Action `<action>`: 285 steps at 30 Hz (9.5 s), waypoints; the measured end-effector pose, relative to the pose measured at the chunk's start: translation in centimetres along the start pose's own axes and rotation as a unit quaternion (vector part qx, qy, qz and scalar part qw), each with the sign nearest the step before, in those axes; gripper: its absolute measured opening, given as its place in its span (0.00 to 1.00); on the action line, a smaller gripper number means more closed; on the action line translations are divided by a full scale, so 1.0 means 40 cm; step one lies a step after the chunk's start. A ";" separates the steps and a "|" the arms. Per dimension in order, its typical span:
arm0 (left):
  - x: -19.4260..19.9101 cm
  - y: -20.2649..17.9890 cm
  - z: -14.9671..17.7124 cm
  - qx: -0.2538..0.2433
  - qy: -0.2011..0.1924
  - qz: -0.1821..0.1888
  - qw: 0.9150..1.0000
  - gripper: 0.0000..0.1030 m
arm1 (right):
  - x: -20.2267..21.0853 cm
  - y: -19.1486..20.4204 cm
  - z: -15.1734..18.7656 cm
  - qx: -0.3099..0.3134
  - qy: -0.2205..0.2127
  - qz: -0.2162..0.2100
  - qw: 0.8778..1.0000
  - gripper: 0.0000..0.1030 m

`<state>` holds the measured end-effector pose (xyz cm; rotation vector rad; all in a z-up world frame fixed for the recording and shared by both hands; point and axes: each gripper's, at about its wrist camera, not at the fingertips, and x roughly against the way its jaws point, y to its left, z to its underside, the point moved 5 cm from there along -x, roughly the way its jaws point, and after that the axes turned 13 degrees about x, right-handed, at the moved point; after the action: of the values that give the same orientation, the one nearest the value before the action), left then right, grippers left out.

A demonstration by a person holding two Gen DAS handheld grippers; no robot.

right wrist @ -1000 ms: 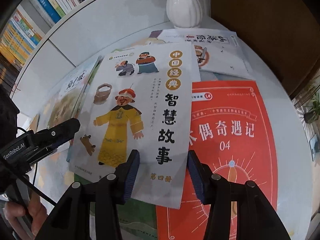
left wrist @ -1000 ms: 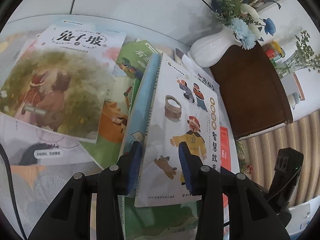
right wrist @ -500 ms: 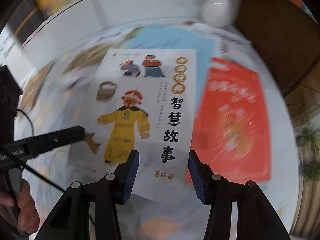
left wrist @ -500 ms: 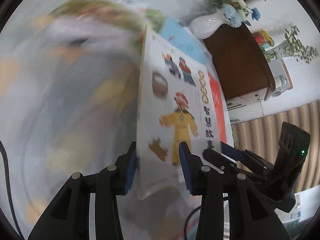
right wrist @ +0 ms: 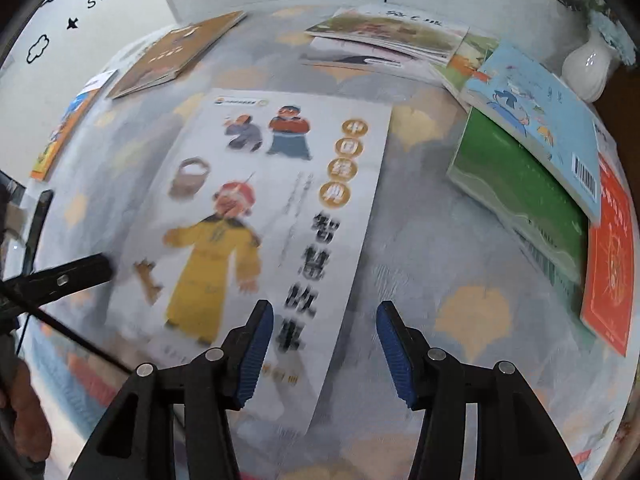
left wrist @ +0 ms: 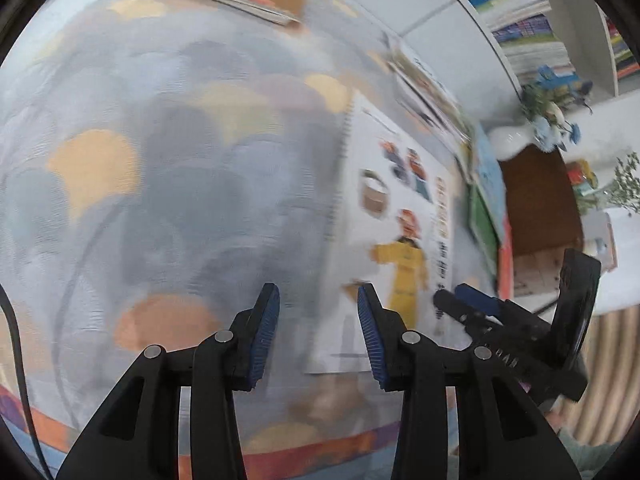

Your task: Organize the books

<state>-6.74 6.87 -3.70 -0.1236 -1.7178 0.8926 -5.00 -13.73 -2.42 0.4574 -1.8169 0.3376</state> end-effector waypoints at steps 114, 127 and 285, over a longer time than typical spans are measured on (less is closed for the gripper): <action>-0.097 -0.192 -0.003 0.053 0.139 0.189 0.971 0.23 | -0.043 -0.104 0.012 -0.313 -0.066 -0.374 0.871 0.40; 0.052 -0.301 0.003 -0.159 -0.015 0.053 0.986 0.23 | 0.146 0.015 -0.104 -0.051 -0.122 -0.140 0.981 0.39; 0.156 -0.343 -0.073 -0.152 -0.089 0.010 0.984 0.35 | -0.034 -0.023 -0.036 -0.041 -0.156 0.097 0.982 1.00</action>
<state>-1.58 1.78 9.85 -0.2705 -2.0174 0.6655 -3.01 -13.71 -3.33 0.2870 -2.1802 0.3363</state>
